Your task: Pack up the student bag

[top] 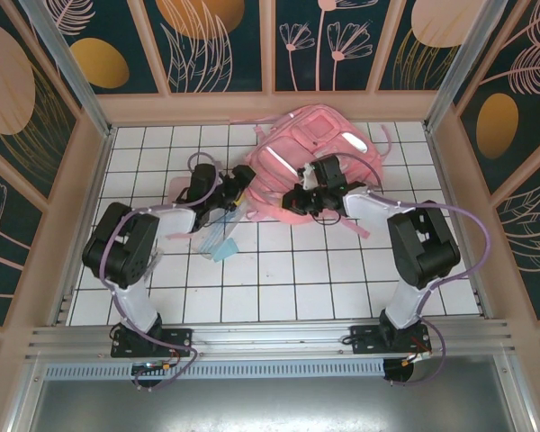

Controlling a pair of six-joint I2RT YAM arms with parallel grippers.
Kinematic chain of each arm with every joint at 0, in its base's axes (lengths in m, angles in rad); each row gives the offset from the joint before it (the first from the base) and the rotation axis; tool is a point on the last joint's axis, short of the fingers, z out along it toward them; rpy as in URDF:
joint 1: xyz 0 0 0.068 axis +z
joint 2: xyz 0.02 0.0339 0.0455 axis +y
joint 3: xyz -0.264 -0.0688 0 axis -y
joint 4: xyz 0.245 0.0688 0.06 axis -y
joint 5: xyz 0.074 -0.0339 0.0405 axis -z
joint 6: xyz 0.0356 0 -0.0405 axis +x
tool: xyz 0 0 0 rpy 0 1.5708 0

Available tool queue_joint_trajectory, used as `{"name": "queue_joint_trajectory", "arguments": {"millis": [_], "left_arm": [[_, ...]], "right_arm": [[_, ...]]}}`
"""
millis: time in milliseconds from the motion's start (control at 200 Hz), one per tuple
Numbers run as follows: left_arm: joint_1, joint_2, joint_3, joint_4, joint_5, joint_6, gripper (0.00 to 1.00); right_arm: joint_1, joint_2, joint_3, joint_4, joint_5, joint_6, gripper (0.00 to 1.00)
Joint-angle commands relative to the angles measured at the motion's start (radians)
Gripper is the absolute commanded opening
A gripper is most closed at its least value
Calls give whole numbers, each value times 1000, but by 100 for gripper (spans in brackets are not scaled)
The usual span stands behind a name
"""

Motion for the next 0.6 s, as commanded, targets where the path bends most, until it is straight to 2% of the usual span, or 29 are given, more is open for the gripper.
{"name": "queue_joint_trajectory", "arguments": {"millis": [0, 90, 185, 295, 330, 370, 415, 485, 570, 595], "left_arm": [[-22, -62, -44, 36, -22, -55, 90], [-43, -54, -22, 32, -27, -60, 90], [-68, 22, 30, 75, -9, -94, 90], [-92, 134, 123, 128, 4, -119, 83], [-95, 167, 158, 138, 4, -118, 76], [-92, 196, 179, 160, -1, -119, 61], [-86, 216, 190, 187, -12, -118, 33], [-71, 226, 200, 198, -15, -100, 0], [-48, 206, 200, 162, -16, -56, 0], [-41, 199, 199, 148, -18, -43, 0]], "right_arm": [[6, -12, 75, 129, -67, 13, 0], [12, -36, 51, 131, -93, 15, 0], [28, -70, 6, 124, -114, 16, 0], [58, -115, -65, 109, -124, 21, 0], [70, -132, -91, 98, -126, 22, 0], [72, -148, -118, 71, -123, 18, 0], [95, -170, -151, 18, -105, 9, 0], [94, -203, -198, -109, -40, -30, 0], [83, -223, -235, -304, 108, -101, 0], [46, -223, -240, -358, 153, -120, 0]]}}
